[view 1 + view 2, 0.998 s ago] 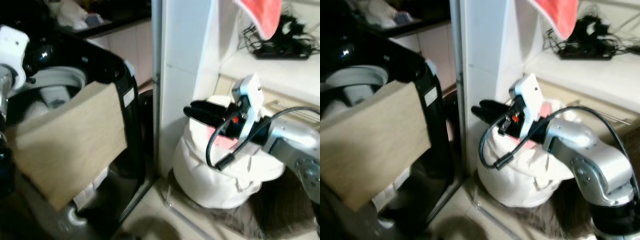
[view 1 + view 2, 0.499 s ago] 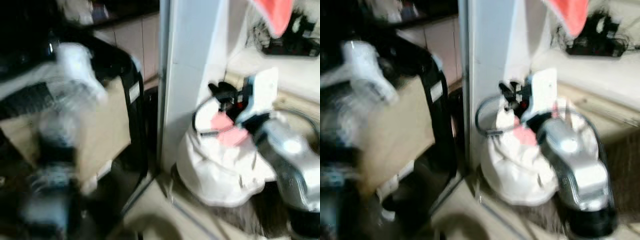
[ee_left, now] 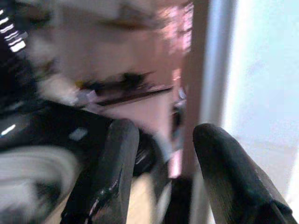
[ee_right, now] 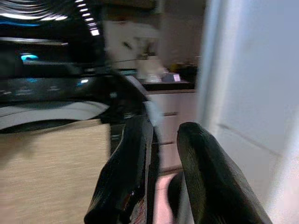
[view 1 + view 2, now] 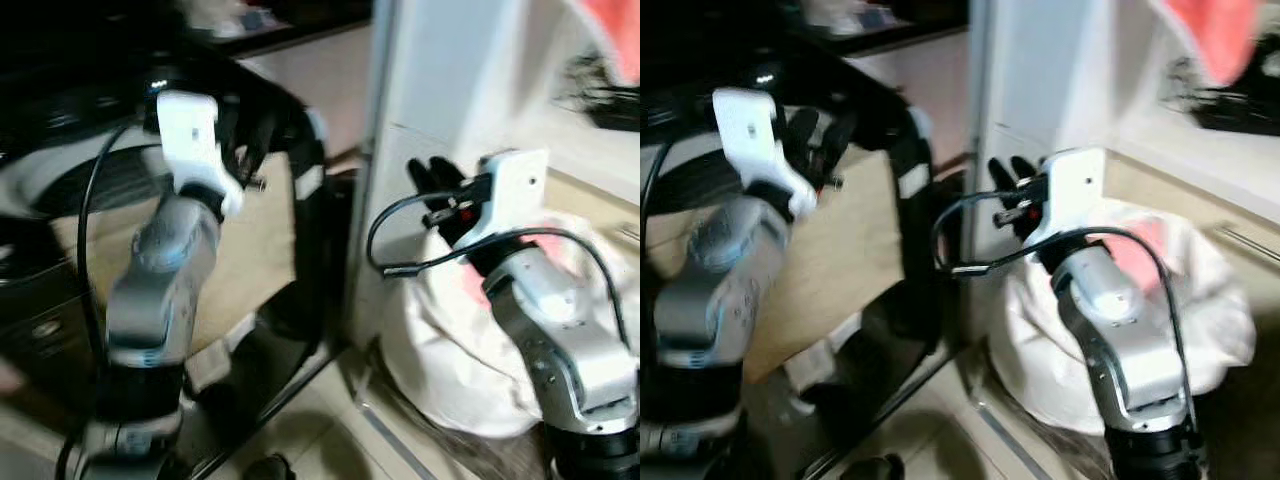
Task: Clothes washing
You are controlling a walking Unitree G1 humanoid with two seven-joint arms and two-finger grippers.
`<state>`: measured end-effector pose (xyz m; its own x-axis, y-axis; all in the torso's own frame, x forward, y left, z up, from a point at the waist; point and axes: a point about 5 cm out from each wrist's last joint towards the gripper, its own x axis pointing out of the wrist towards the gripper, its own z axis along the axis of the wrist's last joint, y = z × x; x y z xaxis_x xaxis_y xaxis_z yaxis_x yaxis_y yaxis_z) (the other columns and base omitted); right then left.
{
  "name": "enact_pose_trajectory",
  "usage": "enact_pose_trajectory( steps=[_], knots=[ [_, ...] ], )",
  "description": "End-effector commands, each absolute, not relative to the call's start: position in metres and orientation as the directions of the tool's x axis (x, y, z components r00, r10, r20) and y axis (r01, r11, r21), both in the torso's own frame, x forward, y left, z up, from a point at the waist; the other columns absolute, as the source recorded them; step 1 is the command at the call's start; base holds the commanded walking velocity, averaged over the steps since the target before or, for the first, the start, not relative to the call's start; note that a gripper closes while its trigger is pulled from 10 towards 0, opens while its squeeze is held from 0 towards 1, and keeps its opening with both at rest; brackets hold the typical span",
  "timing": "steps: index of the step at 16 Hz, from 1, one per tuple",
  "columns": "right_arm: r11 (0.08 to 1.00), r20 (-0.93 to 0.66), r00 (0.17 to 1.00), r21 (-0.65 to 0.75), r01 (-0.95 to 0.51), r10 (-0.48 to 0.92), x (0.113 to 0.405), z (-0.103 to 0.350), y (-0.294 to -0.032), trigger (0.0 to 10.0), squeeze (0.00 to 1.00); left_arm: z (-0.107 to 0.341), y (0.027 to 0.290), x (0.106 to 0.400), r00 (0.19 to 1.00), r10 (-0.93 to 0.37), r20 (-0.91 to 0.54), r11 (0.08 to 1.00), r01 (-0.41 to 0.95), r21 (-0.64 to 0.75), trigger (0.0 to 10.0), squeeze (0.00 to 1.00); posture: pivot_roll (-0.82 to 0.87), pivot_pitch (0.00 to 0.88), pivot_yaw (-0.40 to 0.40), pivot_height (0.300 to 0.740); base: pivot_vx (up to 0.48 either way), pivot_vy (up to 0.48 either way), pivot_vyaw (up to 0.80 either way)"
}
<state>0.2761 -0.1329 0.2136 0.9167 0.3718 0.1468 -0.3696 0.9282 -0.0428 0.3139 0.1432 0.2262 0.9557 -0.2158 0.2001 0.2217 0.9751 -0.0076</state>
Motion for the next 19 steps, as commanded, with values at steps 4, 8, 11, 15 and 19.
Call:
enact_pose_trajectory(
  steps=[4, 8, 11, 15, 19],
  knots=[
    [0.92, 0.15, 0.909, -0.021, -0.391, 0.39, 0.277, 0.207, -0.127, 10.0, 0.0, 0.221, 0.142, 0.303, 0.967, -0.17, 0.19, 0.985, 0.169, 0.019, 10.0, 0.0, -0.06, 0.0, 0.03, 0.74, 0.0, -0.48, 0.8],
    [0.912, 0.147, 0.902, -0.001, -0.41, 0.406, 0.278, 0.203, -0.125, 10.0, 0.0, 0.216, 0.142, 0.299, 0.97, -0.166, 0.175, 0.985, 0.157, 0.068, 10.0, 0.0, -0.05, 0.0, 0.016, 0.74, 0.0, -0.48, 0.8],
    [0.902, 0.128, 0.895, 0.007, -0.431, 0.426, 0.278, 0.196, -0.121, 10.0, 0.0, 0.214, 0.142, 0.297, 0.972, -0.167, 0.164, 0.984, 0.154, 0.088, 10.0, 0.0, -0.04, 0.0, 0.014, 0.74, 0.0, -0.47, 0.8],
    [0.903, 0.076, 0.904, 0.055, -0.426, 0.421, 0.275, 0.18, -0.118, 10.0, 0.0, 0.204, 0.145, 0.297, 0.977, -0.176, 0.121, 0.984, 0.17, 0.058, 10.0, 0.0, -0.03, 0.0, 0.016, 0.74, 0.0, -0.099, 0.2],
    [0.929, 0.029, 0.932, 0.075, -0.362, 0.361, 0.273, 0.165, -0.119, 10.0, 0.0, 0.195, 0.142, 0.296, 0.977, -0.2, 0.079, 0.977, 0.193, 0.091, 10.0, 0.0, -0.04, 0.0, 0.028, 0.74, -0.155, 0.0, 0.0]
  ],
)
